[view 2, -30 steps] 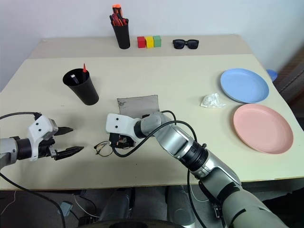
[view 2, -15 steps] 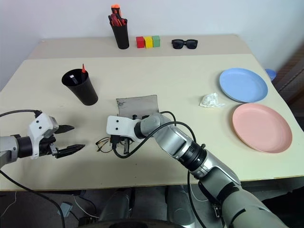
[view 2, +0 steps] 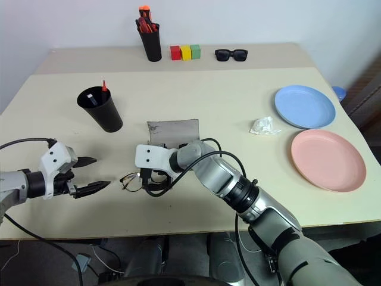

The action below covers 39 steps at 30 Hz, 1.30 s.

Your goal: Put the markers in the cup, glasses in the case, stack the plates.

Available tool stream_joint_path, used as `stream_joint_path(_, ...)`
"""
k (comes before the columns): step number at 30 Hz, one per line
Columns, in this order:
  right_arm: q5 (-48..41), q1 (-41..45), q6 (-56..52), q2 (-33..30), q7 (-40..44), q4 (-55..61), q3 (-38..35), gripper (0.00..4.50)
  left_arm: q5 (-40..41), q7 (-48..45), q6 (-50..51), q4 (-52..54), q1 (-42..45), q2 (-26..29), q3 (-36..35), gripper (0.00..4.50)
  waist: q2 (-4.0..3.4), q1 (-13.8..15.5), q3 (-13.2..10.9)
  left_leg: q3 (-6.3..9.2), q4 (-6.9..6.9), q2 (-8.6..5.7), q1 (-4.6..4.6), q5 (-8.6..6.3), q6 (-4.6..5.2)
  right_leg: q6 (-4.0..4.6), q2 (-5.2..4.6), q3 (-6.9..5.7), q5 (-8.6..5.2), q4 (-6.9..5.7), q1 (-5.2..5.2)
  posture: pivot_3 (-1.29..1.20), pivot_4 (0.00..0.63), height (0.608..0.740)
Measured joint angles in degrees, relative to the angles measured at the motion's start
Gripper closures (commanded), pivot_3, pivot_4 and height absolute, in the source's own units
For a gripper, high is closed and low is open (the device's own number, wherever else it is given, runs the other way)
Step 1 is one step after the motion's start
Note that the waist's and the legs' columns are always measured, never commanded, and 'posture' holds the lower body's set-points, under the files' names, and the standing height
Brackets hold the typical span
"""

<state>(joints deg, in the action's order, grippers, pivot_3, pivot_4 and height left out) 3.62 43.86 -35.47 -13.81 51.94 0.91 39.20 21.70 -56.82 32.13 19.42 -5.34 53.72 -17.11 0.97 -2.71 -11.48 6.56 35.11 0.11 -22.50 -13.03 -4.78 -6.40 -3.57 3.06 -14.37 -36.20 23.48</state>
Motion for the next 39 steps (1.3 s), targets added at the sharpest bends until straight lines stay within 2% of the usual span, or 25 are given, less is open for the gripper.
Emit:
stream_joint_path(3,0.1,0.0,0.3,0.0,0.1,-0.2,0.0,1.55,0.2,0.4,0.0,0.0,0.0,0.0,0.0,0.0,0.0,0.0,0.0,0.0,0.0,0.0,0.0,0.0,0.0,0.0,0.0,0.0,0.0,0.0,0.0,0.0,0.15,0.74)
stream_joint_path(8,0.5,0.1,0.9,0.0,0.1,-0.1,-0.1,4.28,0.3,0.7,0.0,0.0,-0.1,0.0,0.1,0.0,0.0,0.0,0.0,0.0,0.0,0.0,0.0,0.0,0.0,0.0,0.0,0.0,0.0,0.0,0.0,0.0,0.15,0.74)
stream_joint_path(9,0.5,0.1,0.9,0.1,0.1,-0.1,-0.2,4.44,0.3,0.7,0.0,0.0,-0.1,0.0,0.1,0.0,0.0,0.0,0.0,0.0,0.0,0.0,0.0,0.0,0.0,0.0,0.0,0.0,0.0,0.0,0.0,0.0,0.15,0.74)
stream_joint_path(17,-0.1,0.2,-0.7,-0.4,0.8,2.0,-1.6,4.44,0.3,0.9,0.0,0.0,-0.1,-0.1,0.3,0.0,0.0,0.0,0.0,0.0,0.0,0.0,0.0,0.0,0.0,0.0,0.0,0.0,0.0,0.0,0.0,0.0,0.15,0.74)
stream_joint_path(24,-6.1,4.7,-5.4,-5.6,4.2,10.5,-12.2,4.44,2.6,1.5,0.1,0.8,-0.8,-1.7,-0.8,0.0,-0.02,0.1,0.0,0.0,0.0,0.0,-0.02,0.0,0.0,0.0,-0.02,0.0,0.0,0.02,0.0,0.0,0.15,0.74)
stream_joint_path(28,-7.8,8.9,-5.2,-9.3,4.6,10.4,-18.0,4.44,5.4,0.7,0.0,4.2,-1.3,-3.4,-1.0,0.0,-0.01,0.1,0.0,-0.01,0.0,0.0,-0.01,0.0,0.0,0.01,-0.03,0.0,-0.01,0.06,-0.01,0.0,0.15,0.74)
stream_joint_path(34,-4.6,10.0,4.5,-10.1,3.7,-1.8,-16.6,4.44,7.3,0.7,-0.2,6.7,-1.2,-5.6,0.7,0.0,-0.02,-0.3,0.0,-0.03,-0.02,0.0,-0.01,0.0,0.0,0.02,-0.01,0.01,0.0,0.04,0.01,0.0,0.15,0.74)
stream_joint_path(39,0.5,10.0,21.9,-8.1,4.0,-14.2,-11.2,4.44,7.3,2.3,-0.1,6.6,0.0,-6.0,2.3,0.0,-0.02,-0.9,0.0,-0.04,-0.01,0.0,-0.02,0.0,0.0,-0.02,-0.02,0.01,0.02,0.05,-0.01,0.0,0.15,0.74)
